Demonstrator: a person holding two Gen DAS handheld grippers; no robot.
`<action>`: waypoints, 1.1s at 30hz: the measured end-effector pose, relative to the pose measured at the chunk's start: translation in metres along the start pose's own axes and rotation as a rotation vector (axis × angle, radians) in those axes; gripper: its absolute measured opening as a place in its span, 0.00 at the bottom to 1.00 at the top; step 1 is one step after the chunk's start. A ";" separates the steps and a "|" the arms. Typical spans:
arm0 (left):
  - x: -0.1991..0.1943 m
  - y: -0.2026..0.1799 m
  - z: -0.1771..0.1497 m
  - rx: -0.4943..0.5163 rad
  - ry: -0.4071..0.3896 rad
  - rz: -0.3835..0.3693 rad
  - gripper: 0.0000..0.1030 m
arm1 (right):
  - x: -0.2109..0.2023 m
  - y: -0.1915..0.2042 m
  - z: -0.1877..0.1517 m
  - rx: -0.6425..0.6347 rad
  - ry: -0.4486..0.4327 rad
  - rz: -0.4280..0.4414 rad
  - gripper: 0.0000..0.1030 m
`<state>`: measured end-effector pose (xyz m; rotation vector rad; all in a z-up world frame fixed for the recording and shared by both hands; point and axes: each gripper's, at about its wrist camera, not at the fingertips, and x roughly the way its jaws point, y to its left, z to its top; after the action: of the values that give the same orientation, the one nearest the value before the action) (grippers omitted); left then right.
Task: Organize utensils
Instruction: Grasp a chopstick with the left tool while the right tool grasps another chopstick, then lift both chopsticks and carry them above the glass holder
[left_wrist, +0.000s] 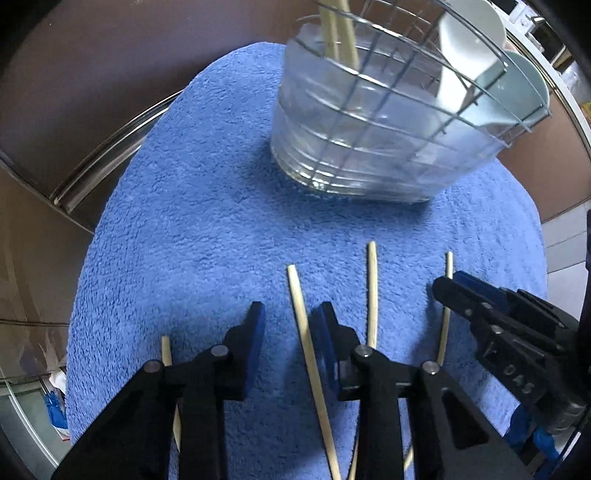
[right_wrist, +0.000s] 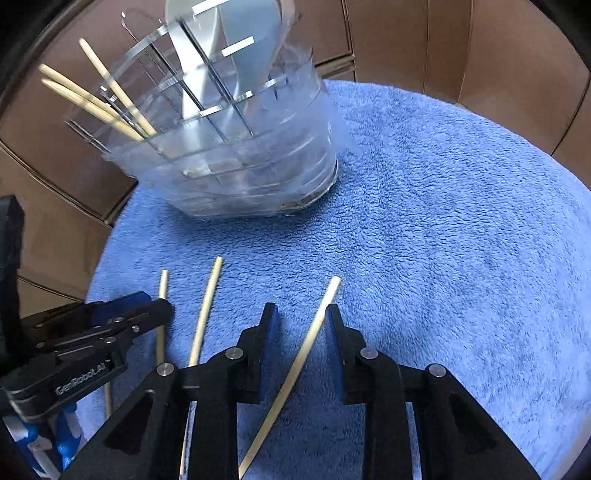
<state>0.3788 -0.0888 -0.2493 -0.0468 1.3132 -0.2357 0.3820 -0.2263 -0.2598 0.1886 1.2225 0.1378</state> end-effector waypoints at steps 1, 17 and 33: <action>0.000 -0.002 0.001 0.006 0.003 0.004 0.23 | 0.002 0.001 0.000 -0.003 0.004 -0.006 0.23; -0.006 -0.022 -0.017 -0.005 -0.065 0.039 0.05 | -0.002 -0.003 -0.004 0.007 -0.018 0.020 0.07; -0.133 0.000 -0.094 -0.008 -0.414 -0.022 0.05 | -0.139 0.025 -0.082 -0.118 -0.314 0.086 0.05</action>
<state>0.2574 -0.0533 -0.1469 -0.1109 0.9016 -0.2249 0.2578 -0.2246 -0.1531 0.1537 0.8914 0.2450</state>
